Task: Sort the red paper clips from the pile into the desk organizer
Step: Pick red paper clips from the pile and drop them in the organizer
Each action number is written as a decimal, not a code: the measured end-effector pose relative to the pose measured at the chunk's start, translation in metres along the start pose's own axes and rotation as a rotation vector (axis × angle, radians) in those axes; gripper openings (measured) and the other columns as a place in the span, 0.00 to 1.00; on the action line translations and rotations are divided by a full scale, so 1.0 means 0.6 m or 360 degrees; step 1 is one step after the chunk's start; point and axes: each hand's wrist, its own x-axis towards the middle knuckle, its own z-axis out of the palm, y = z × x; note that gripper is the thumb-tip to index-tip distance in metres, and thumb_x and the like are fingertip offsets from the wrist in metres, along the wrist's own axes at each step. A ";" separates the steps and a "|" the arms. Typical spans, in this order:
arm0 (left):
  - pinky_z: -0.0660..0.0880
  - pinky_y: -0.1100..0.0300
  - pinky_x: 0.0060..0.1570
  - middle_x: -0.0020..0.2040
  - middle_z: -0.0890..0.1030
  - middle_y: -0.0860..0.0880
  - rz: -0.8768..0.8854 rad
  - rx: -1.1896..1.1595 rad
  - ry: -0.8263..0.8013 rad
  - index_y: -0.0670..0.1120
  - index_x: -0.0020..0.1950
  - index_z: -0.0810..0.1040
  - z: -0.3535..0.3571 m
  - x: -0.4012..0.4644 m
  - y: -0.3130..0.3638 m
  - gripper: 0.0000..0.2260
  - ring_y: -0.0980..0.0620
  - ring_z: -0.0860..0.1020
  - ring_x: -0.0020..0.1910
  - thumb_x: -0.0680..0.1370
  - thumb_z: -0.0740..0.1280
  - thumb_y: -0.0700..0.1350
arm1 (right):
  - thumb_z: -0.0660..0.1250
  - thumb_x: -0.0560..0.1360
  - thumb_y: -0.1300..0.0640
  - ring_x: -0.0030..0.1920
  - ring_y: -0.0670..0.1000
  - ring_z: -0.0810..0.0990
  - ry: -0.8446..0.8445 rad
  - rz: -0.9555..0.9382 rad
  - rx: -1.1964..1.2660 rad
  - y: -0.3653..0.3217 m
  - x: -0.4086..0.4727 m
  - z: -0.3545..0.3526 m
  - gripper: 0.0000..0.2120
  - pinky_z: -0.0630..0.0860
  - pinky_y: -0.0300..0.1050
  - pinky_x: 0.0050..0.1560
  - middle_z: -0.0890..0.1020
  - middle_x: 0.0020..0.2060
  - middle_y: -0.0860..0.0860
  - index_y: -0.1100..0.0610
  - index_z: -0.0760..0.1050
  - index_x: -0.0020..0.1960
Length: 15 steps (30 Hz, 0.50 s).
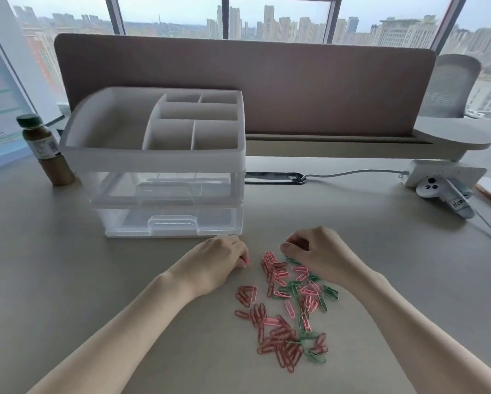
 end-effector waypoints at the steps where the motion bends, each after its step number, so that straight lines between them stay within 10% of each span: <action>1: 0.71 0.65 0.56 0.52 0.79 0.54 -0.0033 0.0050 0.0009 0.50 0.53 0.79 0.004 -0.004 0.002 0.05 0.57 0.76 0.52 0.81 0.64 0.45 | 0.67 0.76 0.44 0.28 0.39 0.79 -0.0053 0.0000 -0.0038 -0.009 0.011 0.005 0.12 0.69 0.30 0.28 0.84 0.32 0.45 0.51 0.82 0.43; 6: 0.72 0.67 0.50 0.46 0.79 0.58 -0.0421 -0.0324 0.0239 0.52 0.49 0.77 0.000 -0.034 0.001 0.04 0.61 0.76 0.46 0.81 0.63 0.45 | 0.72 0.71 0.45 0.26 0.51 0.78 -0.0114 0.0022 -0.0249 -0.026 0.058 0.030 0.20 0.78 0.45 0.32 0.84 0.30 0.58 0.63 0.80 0.35; 15: 0.78 0.63 0.42 0.39 0.79 0.46 -0.1041 -0.2508 0.0561 0.38 0.47 0.79 -0.014 -0.033 -0.001 0.08 0.54 0.77 0.38 0.79 0.64 0.41 | 0.67 0.77 0.45 0.24 0.50 0.70 -0.0171 0.0085 -0.0208 -0.022 0.061 0.016 0.27 0.78 0.46 0.36 0.78 0.25 0.57 0.68 0.75 0.33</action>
